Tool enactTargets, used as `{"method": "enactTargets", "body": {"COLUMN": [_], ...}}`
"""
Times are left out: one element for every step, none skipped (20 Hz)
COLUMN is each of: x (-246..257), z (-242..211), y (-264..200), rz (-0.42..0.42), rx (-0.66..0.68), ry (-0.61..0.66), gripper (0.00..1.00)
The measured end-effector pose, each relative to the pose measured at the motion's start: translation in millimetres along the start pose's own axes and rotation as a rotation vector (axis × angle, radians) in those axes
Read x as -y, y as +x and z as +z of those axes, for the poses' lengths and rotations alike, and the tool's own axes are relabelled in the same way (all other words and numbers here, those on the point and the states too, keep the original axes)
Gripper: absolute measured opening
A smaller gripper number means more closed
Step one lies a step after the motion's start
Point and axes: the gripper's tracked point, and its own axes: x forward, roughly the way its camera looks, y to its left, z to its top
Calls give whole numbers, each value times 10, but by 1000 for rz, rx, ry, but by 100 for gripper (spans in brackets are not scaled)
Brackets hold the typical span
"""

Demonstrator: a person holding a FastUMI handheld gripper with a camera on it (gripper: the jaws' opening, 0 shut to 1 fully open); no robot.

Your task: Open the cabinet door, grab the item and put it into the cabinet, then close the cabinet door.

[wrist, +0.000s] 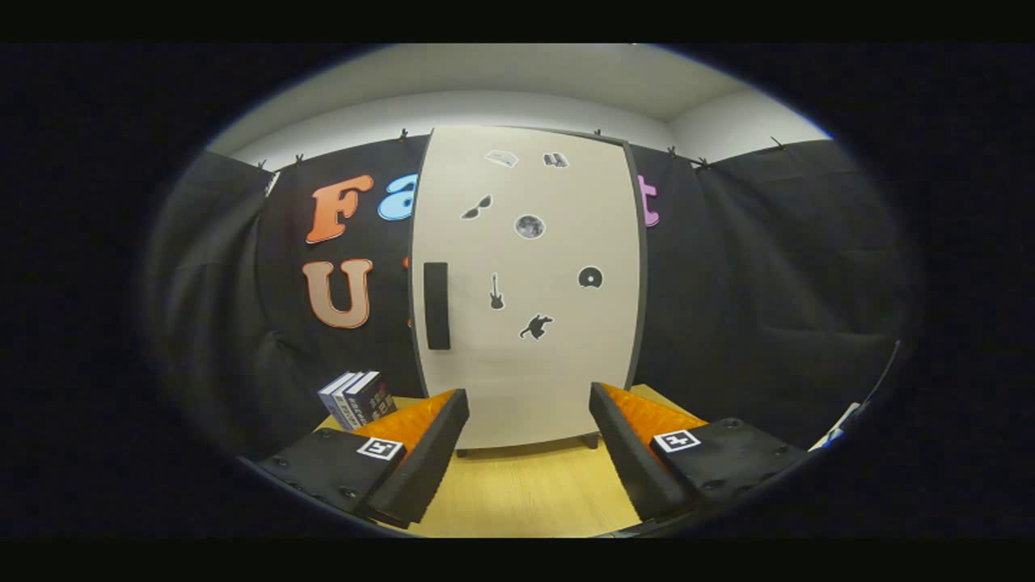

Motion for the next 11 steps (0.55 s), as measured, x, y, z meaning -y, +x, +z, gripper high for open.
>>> {"method": "enactTargets", "body": {"x": [34, 44, 46, 54, 72, 99, 129, 151, 160, 172, 185], "z": [2, -10, -24, -39, -35, -19, -7, -5, 3, 4, 3], "y": [-43, -74, -118, -151, -167, -186, -196, -209, -226, -231, -216], "rz": [-12, -14, -11, -8, -10, -15, -22, -26, -27, -30, -32], "rx": [2, 3, 1, 0, 5, 11, 17, 18, 20, 22, 19], "ry": [-4, 2, 13, 25, 36, 42, 44, 46, 49, 53, 53], "gripper": [97, 97, 97, 97, 97, 97, 97, 97, 97, 97, 97]}}
